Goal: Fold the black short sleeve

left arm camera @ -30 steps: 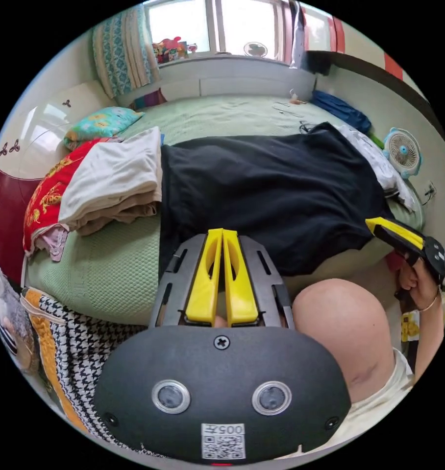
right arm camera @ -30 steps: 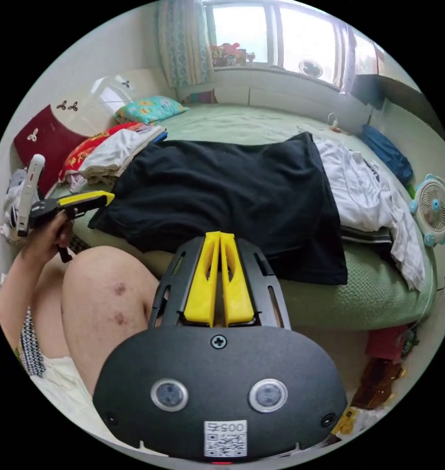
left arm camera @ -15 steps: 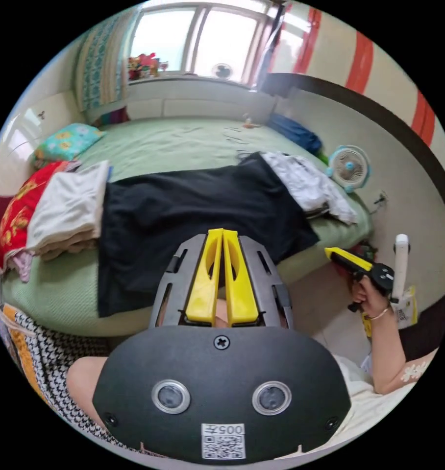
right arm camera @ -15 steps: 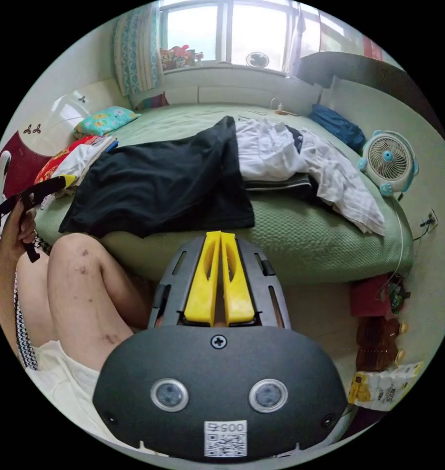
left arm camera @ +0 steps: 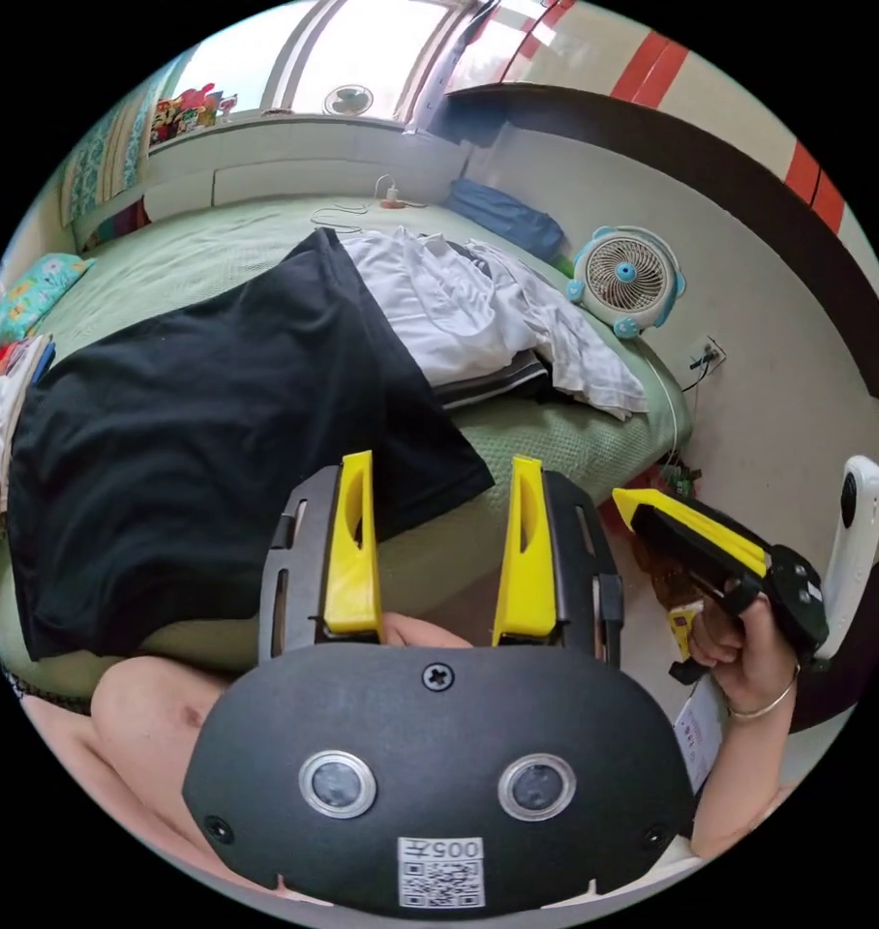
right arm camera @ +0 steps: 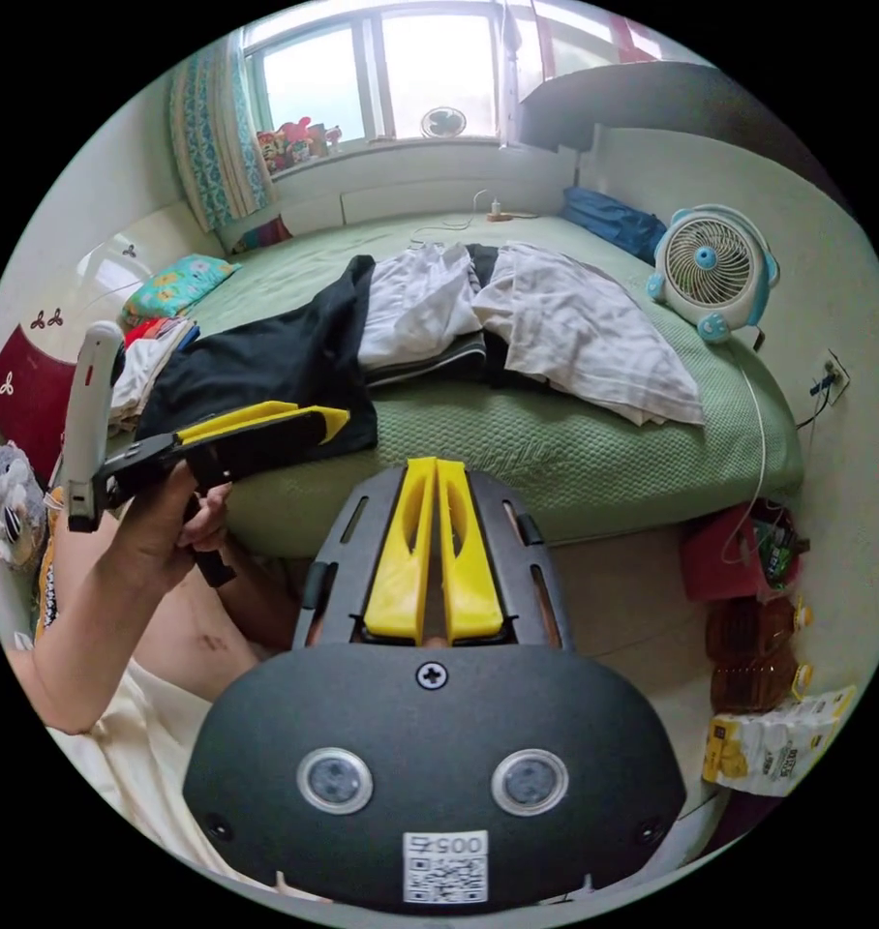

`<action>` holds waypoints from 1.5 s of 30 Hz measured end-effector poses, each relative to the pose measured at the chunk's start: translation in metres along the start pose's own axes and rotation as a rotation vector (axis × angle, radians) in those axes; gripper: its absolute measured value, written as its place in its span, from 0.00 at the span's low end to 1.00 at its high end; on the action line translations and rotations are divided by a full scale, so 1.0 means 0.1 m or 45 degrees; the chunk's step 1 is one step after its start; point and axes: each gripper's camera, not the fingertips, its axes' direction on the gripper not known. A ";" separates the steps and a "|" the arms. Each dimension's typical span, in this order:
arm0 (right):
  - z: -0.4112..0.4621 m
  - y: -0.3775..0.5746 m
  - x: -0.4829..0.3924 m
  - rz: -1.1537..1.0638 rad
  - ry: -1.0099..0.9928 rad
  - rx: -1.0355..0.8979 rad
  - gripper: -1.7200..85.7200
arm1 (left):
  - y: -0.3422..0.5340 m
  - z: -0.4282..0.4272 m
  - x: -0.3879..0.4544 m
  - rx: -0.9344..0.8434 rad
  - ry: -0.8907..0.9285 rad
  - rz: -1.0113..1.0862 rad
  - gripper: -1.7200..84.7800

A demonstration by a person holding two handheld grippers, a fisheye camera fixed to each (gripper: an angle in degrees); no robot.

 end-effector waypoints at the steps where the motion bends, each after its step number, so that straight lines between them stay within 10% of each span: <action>1: 0.02 -0.02 0.04 0.001 -0.006 -0.005 0.01 | 0.00 0.02 0.03 0.000 -0.005 -0.006 0.25; 45: 1.26 -2.06 0.32 -0.310 -0.549 -0.372 0.01 | 0.33 1.65 0.72 -0.041 -0.200 0.146 0.17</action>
